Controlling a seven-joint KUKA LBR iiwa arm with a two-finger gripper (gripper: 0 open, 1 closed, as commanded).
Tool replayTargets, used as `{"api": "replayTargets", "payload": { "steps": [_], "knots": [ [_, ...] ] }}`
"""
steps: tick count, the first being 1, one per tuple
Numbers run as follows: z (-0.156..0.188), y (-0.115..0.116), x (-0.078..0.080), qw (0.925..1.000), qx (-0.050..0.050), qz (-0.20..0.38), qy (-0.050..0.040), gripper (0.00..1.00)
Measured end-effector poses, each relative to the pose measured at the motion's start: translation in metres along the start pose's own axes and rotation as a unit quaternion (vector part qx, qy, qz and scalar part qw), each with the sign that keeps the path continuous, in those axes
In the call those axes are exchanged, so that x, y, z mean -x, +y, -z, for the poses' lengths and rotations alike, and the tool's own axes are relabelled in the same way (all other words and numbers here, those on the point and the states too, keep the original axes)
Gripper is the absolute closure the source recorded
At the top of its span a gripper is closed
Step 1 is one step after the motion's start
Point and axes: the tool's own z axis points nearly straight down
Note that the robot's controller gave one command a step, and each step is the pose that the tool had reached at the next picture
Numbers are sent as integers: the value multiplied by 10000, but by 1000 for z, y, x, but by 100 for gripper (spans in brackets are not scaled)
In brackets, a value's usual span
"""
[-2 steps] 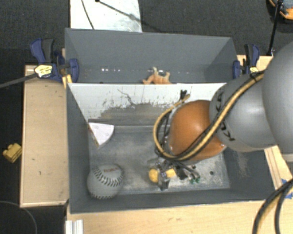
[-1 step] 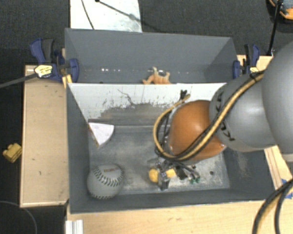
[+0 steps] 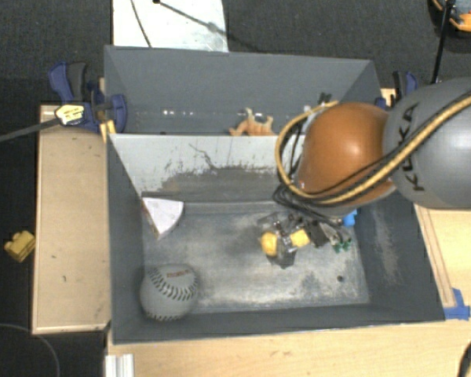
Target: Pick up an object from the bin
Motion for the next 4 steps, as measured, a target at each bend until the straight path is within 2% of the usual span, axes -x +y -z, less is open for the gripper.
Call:
{"api": "replayTargets", "payload": {
  "steps": [1,2,3,4],
  "knots": [
    [0,0,0,10000,0,-6,1,100],
    [25,0,3,10000,-1,63,-8,100],
    [25,0,3,10000,-2,59,-7,100],
    [76,-34,-7,9998,-3,186,-6,100]
  ]
}}
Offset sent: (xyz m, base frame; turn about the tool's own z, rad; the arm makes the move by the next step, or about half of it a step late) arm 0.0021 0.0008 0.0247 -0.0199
